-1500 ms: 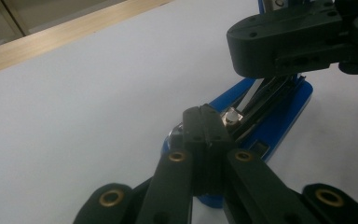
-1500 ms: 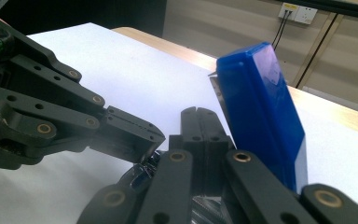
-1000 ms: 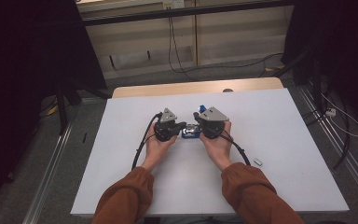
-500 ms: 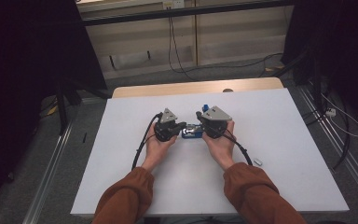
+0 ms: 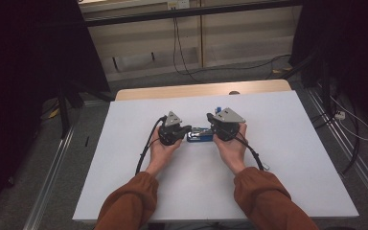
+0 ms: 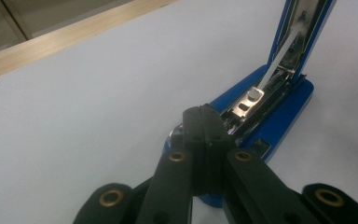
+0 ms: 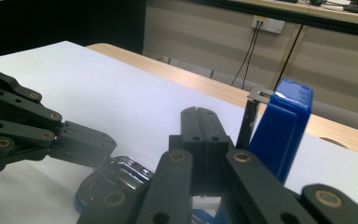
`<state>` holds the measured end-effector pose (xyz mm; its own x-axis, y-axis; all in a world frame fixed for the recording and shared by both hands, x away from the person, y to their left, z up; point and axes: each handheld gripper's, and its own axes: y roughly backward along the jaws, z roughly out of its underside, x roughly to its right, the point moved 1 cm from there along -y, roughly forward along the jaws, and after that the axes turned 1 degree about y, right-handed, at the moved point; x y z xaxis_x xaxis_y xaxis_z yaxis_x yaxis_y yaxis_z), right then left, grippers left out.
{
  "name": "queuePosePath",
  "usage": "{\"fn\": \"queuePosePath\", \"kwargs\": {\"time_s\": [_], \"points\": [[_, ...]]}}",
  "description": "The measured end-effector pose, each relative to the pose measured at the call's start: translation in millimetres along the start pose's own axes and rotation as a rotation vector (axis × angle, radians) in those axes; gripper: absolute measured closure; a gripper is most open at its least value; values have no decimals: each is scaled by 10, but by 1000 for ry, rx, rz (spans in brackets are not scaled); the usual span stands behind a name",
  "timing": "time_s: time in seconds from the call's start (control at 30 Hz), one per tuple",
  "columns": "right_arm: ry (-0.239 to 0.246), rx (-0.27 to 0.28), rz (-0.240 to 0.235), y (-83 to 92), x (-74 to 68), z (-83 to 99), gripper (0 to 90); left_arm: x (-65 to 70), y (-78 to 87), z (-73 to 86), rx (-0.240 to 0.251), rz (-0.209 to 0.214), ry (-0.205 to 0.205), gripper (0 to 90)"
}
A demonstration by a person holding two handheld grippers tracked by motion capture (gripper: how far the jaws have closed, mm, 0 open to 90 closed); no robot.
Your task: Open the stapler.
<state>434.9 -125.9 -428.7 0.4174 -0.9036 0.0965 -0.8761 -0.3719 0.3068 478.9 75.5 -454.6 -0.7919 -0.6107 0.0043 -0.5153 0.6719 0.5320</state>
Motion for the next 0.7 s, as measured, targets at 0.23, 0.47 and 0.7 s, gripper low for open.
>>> {"fn": "queuePosePath", "kwargs": {"time_s": [0.23,0.47,0.7], "points": [[2,16,8,15,7,-7,900,-2,0,2,1,4,3,900],[-10,19,20,46,67,-15,900,-6,1,1,0,3,0,900],[-22,12,21,91,151,5,900,-5,1,3,1,3,0,900]]}}
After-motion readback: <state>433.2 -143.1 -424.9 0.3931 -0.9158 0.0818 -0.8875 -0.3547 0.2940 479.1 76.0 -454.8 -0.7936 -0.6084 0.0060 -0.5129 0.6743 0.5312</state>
